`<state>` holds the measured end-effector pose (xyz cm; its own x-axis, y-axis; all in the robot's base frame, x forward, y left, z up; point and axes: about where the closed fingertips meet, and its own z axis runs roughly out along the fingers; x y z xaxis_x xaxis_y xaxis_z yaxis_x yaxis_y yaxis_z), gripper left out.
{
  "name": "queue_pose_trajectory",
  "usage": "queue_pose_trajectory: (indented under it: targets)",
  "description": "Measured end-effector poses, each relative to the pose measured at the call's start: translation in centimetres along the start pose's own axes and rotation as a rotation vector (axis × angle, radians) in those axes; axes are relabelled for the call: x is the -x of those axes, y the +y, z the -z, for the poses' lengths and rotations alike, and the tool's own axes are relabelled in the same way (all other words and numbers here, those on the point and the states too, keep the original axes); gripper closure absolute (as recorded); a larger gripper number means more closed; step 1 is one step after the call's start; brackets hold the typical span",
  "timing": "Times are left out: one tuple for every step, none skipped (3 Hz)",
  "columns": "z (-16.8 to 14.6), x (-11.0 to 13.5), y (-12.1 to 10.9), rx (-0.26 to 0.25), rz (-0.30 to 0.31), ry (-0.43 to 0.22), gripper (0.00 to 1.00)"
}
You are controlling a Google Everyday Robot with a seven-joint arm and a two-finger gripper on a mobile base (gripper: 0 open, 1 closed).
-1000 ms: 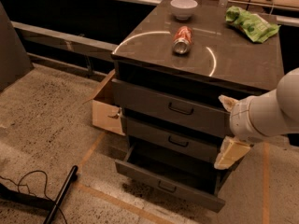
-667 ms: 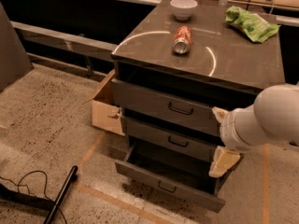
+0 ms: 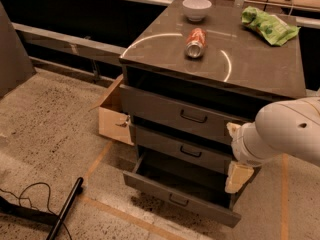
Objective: Open middle drawer
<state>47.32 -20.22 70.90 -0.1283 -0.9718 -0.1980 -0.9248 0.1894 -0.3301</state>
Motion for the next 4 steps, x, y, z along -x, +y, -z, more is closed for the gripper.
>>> queue_pose_trajectory:
  targets:
    - [-2.5, -1.6, 0.6, 0.012, -0.037, -0.02, 0.0]
    - [-4.9, -3.8, 0.9, 0.014, -0.081, -0.058, 0.0]
    - [-7.2, -5.4, 1.9, 0.027, -0.096, -0.099, 0.0]
    - [-9.6, -6.4, 3.1, 0.044, -0.104, -0.116, 0.0]
